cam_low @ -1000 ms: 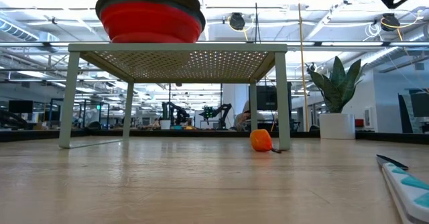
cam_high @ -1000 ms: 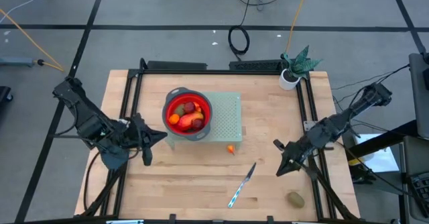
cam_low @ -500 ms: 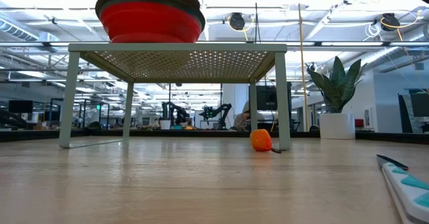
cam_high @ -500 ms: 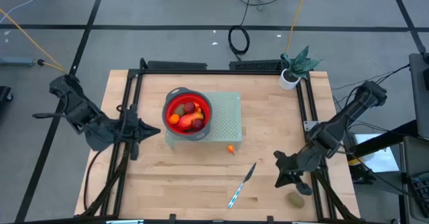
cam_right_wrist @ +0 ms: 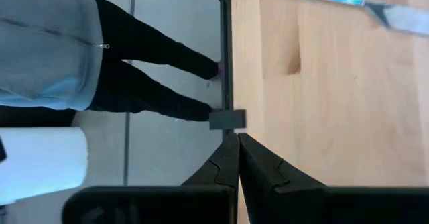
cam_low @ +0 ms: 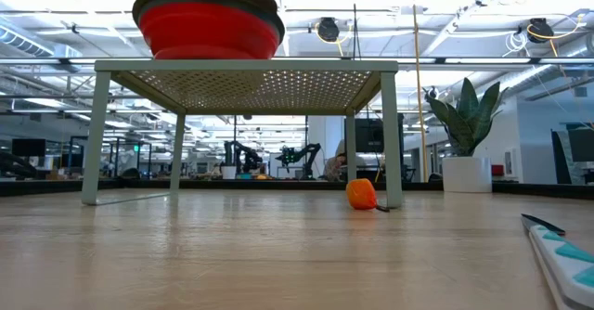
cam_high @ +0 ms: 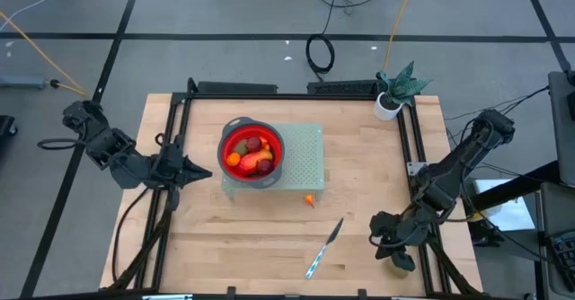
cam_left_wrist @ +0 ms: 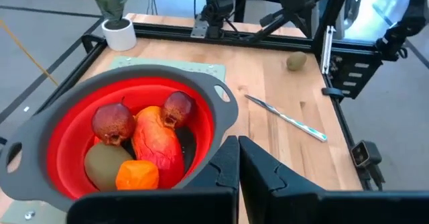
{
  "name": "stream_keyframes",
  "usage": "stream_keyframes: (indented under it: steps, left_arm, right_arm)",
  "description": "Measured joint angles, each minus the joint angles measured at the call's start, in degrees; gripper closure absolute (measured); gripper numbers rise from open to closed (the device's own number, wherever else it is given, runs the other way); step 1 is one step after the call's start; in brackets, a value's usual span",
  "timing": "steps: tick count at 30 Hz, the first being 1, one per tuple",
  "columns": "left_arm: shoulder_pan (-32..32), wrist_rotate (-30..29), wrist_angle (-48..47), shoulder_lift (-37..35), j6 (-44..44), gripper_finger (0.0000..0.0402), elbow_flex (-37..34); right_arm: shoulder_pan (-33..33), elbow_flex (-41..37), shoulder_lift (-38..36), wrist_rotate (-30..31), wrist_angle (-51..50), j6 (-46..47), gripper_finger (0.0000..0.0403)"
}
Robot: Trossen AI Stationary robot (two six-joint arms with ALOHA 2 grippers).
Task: Pick & Place Fruit
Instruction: Put the kiwi into the red strainer bowl on the shelf
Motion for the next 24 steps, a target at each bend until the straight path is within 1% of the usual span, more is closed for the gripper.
stream_keyframes:
  steps: [5,7,9,12,17,22,24]
  left_arm:
    - [1.9,2.7,0.6,-0.6,3.1,0.0401,-0.5]
    - [2.5,3.3,2.4,-1.6,4.3,0.0399,-2.2]
    - [3.2,5.2,6.0,-3.4,5.6,0.04,-5.3]
    - [4.1,7.5,10.7,-7.3,6.2,0.0399,-10.4]
    - [4.9,7.6,15.3,-16.1,6.2,0.04,-17.8]
    - [5.3,7.6,16.6,-23.5,7.4,0.0399,-23.3]
    - [5.3,7.6,16.6,-25.8,8.0,0.04,-25.0]
  right_arm:
    - [0.6,0.0,0.1,0.1,-0.2,3.2,0.0403]
    - [0.6,0.0,0.1,0.1,-0.5,3.9,0.0403]
    - [0.6,0.0,0.1,0.2,-0.5,3.9,0.0403]
    - [0.6,0.0,0.1,0.2,-0.7,3.9,0.0403]
    - [0.6,0.0,0.1,0.0,-1.0,6.3,0.0403]
    - [0.6,0.0,0.1,-0.3,-1.0,9.8,0.0403]
    - [0.6,0.0,0.1,-1.6,-1.1,12.1,0.0403]
